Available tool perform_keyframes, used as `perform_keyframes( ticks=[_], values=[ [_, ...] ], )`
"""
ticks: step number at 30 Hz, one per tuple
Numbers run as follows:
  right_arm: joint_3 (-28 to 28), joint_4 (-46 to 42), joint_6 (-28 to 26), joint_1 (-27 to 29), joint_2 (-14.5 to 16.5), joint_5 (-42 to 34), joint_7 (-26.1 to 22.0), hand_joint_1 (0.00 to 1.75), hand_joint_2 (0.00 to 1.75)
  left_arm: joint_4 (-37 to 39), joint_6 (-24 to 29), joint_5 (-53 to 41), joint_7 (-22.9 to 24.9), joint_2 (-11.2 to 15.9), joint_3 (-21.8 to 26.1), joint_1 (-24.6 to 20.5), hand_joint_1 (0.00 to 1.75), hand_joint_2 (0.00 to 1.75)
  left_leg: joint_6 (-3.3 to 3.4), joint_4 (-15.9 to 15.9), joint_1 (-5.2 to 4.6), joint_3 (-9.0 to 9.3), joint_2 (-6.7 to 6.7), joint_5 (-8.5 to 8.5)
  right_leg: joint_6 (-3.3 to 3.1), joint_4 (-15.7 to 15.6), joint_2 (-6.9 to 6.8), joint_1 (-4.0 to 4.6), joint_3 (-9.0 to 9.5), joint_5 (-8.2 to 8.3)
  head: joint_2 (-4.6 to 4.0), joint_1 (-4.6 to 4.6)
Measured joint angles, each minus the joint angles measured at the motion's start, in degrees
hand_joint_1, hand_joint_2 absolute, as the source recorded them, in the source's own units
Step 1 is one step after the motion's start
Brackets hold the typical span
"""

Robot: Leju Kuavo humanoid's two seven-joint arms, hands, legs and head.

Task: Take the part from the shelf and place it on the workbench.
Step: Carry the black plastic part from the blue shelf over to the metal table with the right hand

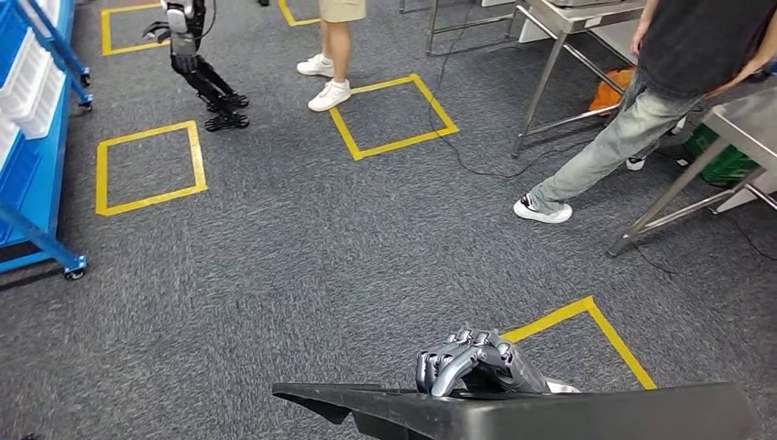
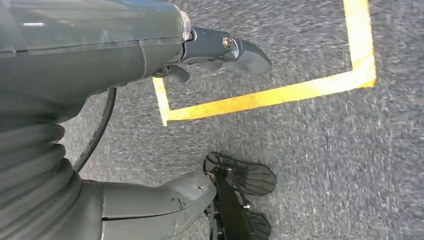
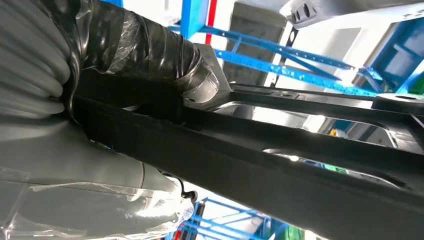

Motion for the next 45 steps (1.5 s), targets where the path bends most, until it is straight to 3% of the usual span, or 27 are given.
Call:
perform_keyframes(
  ticks=[1,3,5,7,9,10,12,14,16,18,20,22,24,25,26,27,29,31,33,34,36,38,40,41,42,44,45],
  values=[
    [0.02,0.0,0.01,-0.05,0.07,-0.08,0.17,1.75,1.75,0.0,0.01,0.06,0.03,-0.09,0.08,-0.05,0.0,1.75,-0.22,-0.07,-0.05,0.13,0.61,-0.1,-0.27,-0.43,0.0,0.27,0.06,-0.17,0.0,0.0],
    [0.08,-0.01,0.03,-0.02,0.17,-0.16,0.4,1.75,1.75,-0.01,0.04,0.17,0.11,-0.15,0.19,-0.28,0.0,1.75,-0.69,-0.21,-0.04,0.64,1.3,-0.37,-0.67,-1.1,1.49,0.04,0.33,0.24,0.0,0.0],
    [0.24,-0.01,0.06,-0.23,0.33,-0.24,0.5,1.75,1.75,-0.01,0.09,0.33,0.2,-0.25,0.26,-0.47,0.0,1.75,-1.18,2.12,0.06,-0.03,-1.03,-2.08,-1.18,-2.18,2.82,-0.54,1.05,0.82,0.0,-0.01],
    [0.51,0.05,0.08,-0.53,0.55,-0.4,0.77,1.75,1.75,0.0,0.13,0.55,0.34,-0.32,0.59,-0.38,0.0,1.75,-1.51,8.96,0.29,-3.35,-4.17,-5.58,-1.49,-2.54,4.21,-0.87,1.29,1.04,0.0,-0.03],
    [0.73,0.25,0.2,-0.59,0.64,-0.6,1.15,1.75,1.75,0.0,0.21,0.68,0.5,-0.34,1.04,-0.19,0.0,1.75,-1.8,15.27,0.43,-6.79,-4.96,-7.56,-1.5,-2.34,5.77,-0.94,1.18,0.99,0.0,-0.03],
    [0.79,0.38,0.33,-0.58,0.63,-0.7,1.3,1.75,1.75,0.0,0.4,0.64,0.58,-0.37,1.18,-0.17,0.0,1.75,-1.93,15.75,0.49,-7.31,-5.01,-6.89,-1.39,-2.13,6.58,-1.02,1.15,0.91,0.0,-0.03],
    [0.84,0.61,0.57,-0.67,0.63,-0.93,1.62,1.75,1.75,0.0,1.06,0.39,0.69,-0.45,1.27,-0.24,0.0,1.75,-2.17,10.37,0.74,-5.22,-5.58,-2.76,-0.93,-1.46,8.07,-1.3,1.15,0.53,0.0,-0.03],
    [0.88,0.84,0.55,-1.08,0.63,-1.2,2.25,1.75,1.75,0.0,1.58,0.18,0.52,-0.55,1.32,-0.33,0.0,1.75,-2.25,3.35,1.06,-2.13,-7.59,0.24,-0.25,-0.67,9.45,-1.41,0.97,0.05,0.0,-0.02],
    [0.93,1.09,0.14,-1.59,0.63,-1.55,3.06,1.75,1.75,0.0,1.74,0.11,-0.1,-0.66,1.46,-0.44,0.0,1.75,-1.79,0.65,1.03,-0.91,-8.61,0.57,0.45,-0.4,10.59,-1.43,0.58,0.05,0.0,-0.02],
    [0.97,1.34,-0.36,-1.84,0.63,-1.98,3.51,1.75,1.75,0.0,1.45,0.1,-0.83,-0.92,1.58,-0.71,0.0,1.75,-0.94,0.3,0.94,-0.82,-7.62,0.77,1.03,-0.41,11.25,-1.6,0.24,0.23,0.0,-0.02],
    [0.99,1.52,-0.76,-2.2,0.63,-2.5,3.7,1.75,1.75,0.0,0.19,0.33,-1.34,-1.19,1.7,-0.96,0.0,1.75,-0.13,0.12,1.01,-0.81,-6.52,0.93,1.52,1.64,9.37,-1.57,-0.77,-1.09,0.0,-0.01],
    [1.05,1.72,-1.16,-2.74,0.63,-3.01,4.0,1.75,1.75,0.0,-1.19,0.63,-1.64,-1.29,2.02,-0.88,0.0,1.75,0.4,0.09,0.83,-0.83,-5.24,0.88,1.97,8.21,6.35,-1.58,-3.91,-4.59,0.0,0.01],
    [1.13,2.05,-1.34,-2.98,0.65,-3.36,4.35,1.75,1.75,0.0,-1.85,0.72,-1.73,-1.34,2.37,-0.68,0.0,1.75,0.61,0.12,0.53,-0.86,-3.86,0.74,2.16,15.24,5.2,-1.73,-7.48,-7.26,0.0,0.0],
    [1.16,2.2,-1.34,-3.0,0.66,-3.45,4.47,1.75,1.75,0.0,-2.0,0.72,-1.74,-1.35,2.48,-0.67,0.0,1.75,0.66,0.13,0.39,-0.81,-3.22,0.64,2.08,16.19,5.02,-1.72,-8.04,-7.02,0.0,0.01],
    [1.2,2.3,-1.34,-3.01,0.66,-3.5,4.52,1.75,1.75,0.0,-2.1,0.72,-1.75,-1.37,2.55,-0.69,0.0,1.75,0.67,0.13,0.27,-0.69,-2.6,0.53,1.86,15.05,4.86,-1.63,-7.53,-5.81,0.0,0.0],
    [1.23,2.36,-1.34,-3.08,0.67,-3.52,4.54,1.75,1.75,0.0,-2.13,0.72,-1.78,-1.42,2.57,-0.74,0.0,1.75,0.67,0.11,0.13,-0.47,-2.02,0.38,1.4,11.67,4.42,-1.37,-5.83,-3.73,0.0,0.0],
    [1.33,2.38,-1.33,-3.47,0.69,-3.68,4.61,1.75,1.75,0.0,-2.17,0.71,-1.85,-1.69,2.61,-0.81,0.0,1.75,0.53,0.0,-0.12,0.02,-0.89,0.06,-0.08,3.57,1.78,-0.39,-1.74,-0.49,0.0,0.0],
    [1.45,2.38,-1.37,-4.04,0.75,-4.1,4.81,1.75,1.75,0.0,-2.25,0.68,-1.95,-1.97,2.63,-0.89,0.0,1.75,0.19,-0.11,-0.21,0.28,0.25,-0.18,-1.23,-0.23,-0.02,0.48,0.02,0.17,0.0,0.0],
    [1.5,2.37,-1.45,-4.27,0.78,-4.53,5.18,1.75,1.75,0.0,-2.45,0.6,-2.04,-2.11,2.65,-1.06,0.0,1.75,-0.26,-0.4,-0.34,0.68,1.55,-0.36,-1.59,-0.88,1.07,0.55,0.2,0.3,0.0,-0.01],
    [1.51,2.35,-1.48,-4.27,0.78,-4.71,5.31,1.75,1.75,0.0,-2.55,0.55,-2.07,-2.15,2.65,-1.17,0.0,1.75,-0.53,-0.23,-0.34,0.85,1.26,-0.66,-1.61,-1.47,1.78,0.3,0.51,0.58,0.0,0.0],
    [1.54,2.32,-1.43,-4.45,0.83,-5.08,5.38,1.75,1.75,0.0,-2.67,0.39,-2.16,-2.23,2.66,-1.23,0.0,1.75,-1.05,2.76,-0.24,-0.26,-1.27,-2.66,-1.59,-2.59,3.09,-0.34,1.16,1.15,0.0,-0.02],
    [1.57,2.32,-1.36,-4.62,0.91,-5.4,5.38,1.75,1.75,0.0,-2.67,0.2,-2.26,-2.31,2.67,-0.97,0.0,1.75,-1.43,10.25,0.15,-3.95,-4.12,-6.24,-1.65,-2.72,4.49,-0.61,1.21,1.26,0.0,-0.03],
    [1.58,2.35,-1.34,-4.58,0.96,-5.55,5.38,1.75,1.75,0.0,-2.65,0.08,-2.3,-2.34,2.67,-0.63,0.0,1.75,-1.84,15.83,0.45,-7.16,-4.87,-7.51,-1.58,-2.37,6.2,-0.74,1.13,1.13,0.0,-0.04],
    [1.58,2.36,-1.34,-4.56,0.96,-5.59,5.38,1.75,1.75,0.0,-2.65,0.07,-2.33,-2.34,2.67,-0.55,0.0,1.75,-2.03,15.56,0.59,-7.36,-4.97,-6.39,-1.41,-2.07,7.04,-0.86,1.11,0.98,0.0,-0.04],
    [1.58,2.37,-1.33,-4.55,0.96,-5.64,5.38,1.75,1.75,0.0,-2.65,0.05,-2.37,-2.34,2.67,-0.51,0.0,1.75,-2.23,13.05,0.76,-6.47,-5.2,-4.25,-1.16,-1.67,7.86,-1.05,1.13,0.74,0.0,-0.04],
    [1.57,2.36,-1.31,-4.57,0.96,-5.84,5.39,1.75,1.75,0.0,-2.68,-0.03,-2.52,-2.37,2.67,-0.49,0.0,1.75,-2.61,5.34,1.1,-3.21,-6.92,-0.25,-0.49,-0.87,9.28,-1.37,1.21,0.12,0.0,-0.04],
    [1.56,2.36,-1.3,-4.58,0.96,-6.0,5.44,1.75,1.75,0.0,-2.72,-0.09,-2.61,-2.39,2.69,-0.49,0.0,1.75,-2.51,2.46,1.2,-1.89,-7.85,0.69,-0.13,-0.61,9.93,-1.46,1.15,-0.08,0.0,-0.04]
  ],
)
